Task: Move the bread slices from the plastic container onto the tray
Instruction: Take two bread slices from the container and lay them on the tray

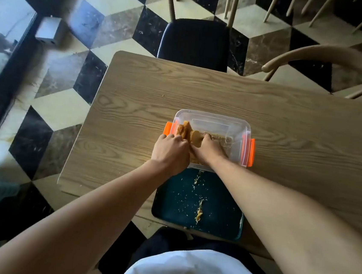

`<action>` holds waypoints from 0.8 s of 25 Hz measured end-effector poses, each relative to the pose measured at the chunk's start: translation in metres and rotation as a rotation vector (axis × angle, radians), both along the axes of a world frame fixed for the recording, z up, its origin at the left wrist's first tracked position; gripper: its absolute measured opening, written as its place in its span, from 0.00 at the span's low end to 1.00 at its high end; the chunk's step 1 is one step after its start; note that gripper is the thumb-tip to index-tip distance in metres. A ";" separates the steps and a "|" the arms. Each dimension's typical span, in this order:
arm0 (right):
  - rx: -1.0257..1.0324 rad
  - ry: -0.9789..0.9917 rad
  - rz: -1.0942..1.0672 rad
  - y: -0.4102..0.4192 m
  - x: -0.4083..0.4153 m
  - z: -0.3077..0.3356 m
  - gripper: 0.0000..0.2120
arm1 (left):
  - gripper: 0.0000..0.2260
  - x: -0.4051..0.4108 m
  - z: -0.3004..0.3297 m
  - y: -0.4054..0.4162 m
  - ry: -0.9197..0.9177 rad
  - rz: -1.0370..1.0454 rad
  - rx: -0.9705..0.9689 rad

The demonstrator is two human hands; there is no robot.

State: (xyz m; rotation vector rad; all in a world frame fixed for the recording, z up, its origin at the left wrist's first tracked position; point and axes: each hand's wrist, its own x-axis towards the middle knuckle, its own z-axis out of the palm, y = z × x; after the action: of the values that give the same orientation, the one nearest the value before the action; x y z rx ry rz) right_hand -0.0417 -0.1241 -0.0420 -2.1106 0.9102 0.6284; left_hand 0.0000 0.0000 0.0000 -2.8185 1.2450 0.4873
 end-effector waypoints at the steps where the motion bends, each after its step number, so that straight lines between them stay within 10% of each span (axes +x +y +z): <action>1: 0.011 0.000 0.003 0.000 0.001 0.001 0.41 | 0.07 0.001 0.001 -0.001 0.008 0.009 0.013; 20: -0.017 -0.068 -0.331 -0.032 -0.019 -0.012 0.16 | 0.10 -0.011 -0.017 -0.050 0.212 0.210 -0.168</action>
State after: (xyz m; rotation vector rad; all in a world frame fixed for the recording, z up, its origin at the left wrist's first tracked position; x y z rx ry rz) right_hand -0.0606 -0.1557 -0.0542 -1.9238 1.1955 0.3767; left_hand -0.0107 -0.0498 -0.0165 -3.1292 1.0685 0.7413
